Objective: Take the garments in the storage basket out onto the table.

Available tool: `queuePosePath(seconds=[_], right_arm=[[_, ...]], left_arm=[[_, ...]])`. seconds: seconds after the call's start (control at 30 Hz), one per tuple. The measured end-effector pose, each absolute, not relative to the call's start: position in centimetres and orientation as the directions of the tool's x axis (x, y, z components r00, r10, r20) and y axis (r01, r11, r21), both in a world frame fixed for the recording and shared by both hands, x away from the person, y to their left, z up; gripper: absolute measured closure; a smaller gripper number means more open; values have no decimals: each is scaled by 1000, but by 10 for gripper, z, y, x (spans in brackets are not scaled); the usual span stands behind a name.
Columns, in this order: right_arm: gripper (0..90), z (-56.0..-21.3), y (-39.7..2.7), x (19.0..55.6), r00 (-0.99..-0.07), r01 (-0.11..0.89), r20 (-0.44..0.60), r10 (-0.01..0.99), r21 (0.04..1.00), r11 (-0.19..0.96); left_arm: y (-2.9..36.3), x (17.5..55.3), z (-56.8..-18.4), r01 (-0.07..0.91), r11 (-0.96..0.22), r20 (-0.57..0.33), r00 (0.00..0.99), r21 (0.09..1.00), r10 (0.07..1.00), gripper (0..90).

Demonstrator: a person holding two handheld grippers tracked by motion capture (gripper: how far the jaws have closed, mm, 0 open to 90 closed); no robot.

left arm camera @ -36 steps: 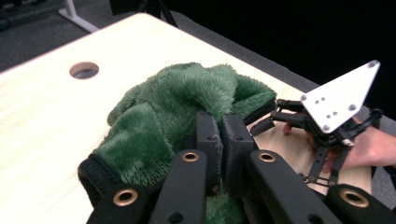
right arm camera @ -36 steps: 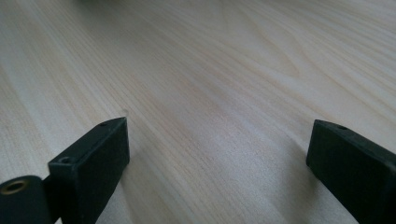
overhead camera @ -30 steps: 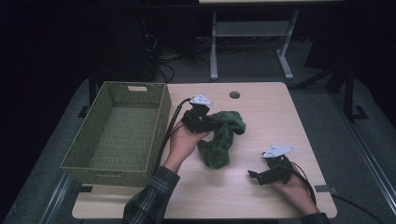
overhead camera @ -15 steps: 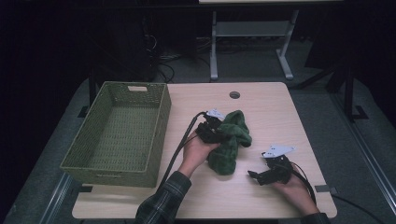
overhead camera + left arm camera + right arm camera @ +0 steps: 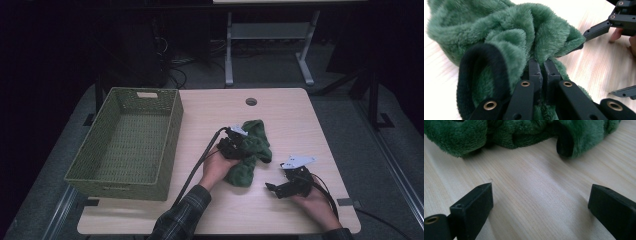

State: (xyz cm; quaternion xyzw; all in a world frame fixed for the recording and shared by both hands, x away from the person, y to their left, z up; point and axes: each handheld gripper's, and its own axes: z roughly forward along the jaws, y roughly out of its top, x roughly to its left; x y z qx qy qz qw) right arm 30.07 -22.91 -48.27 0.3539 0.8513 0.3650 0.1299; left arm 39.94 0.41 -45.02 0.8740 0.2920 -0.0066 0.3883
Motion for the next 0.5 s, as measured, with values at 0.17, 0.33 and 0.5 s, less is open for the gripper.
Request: queuePosePath(seconds=[0.17,0.33,0.5], right_arm=[[57,-483,-229,301,-716,508,37,697,713,483],[57,-483,-229,301,-716,508,37,697,713,483],[56,-483,-229,300,-712,510,36,701,712,482]], left_arm=[[9,397,-438,506,-519,-233,832,689,503,672],[25,389,-419,489,-516,-202,833,703,515,489],[52,382,-413,496,-500,-195,821,710,536,446]])
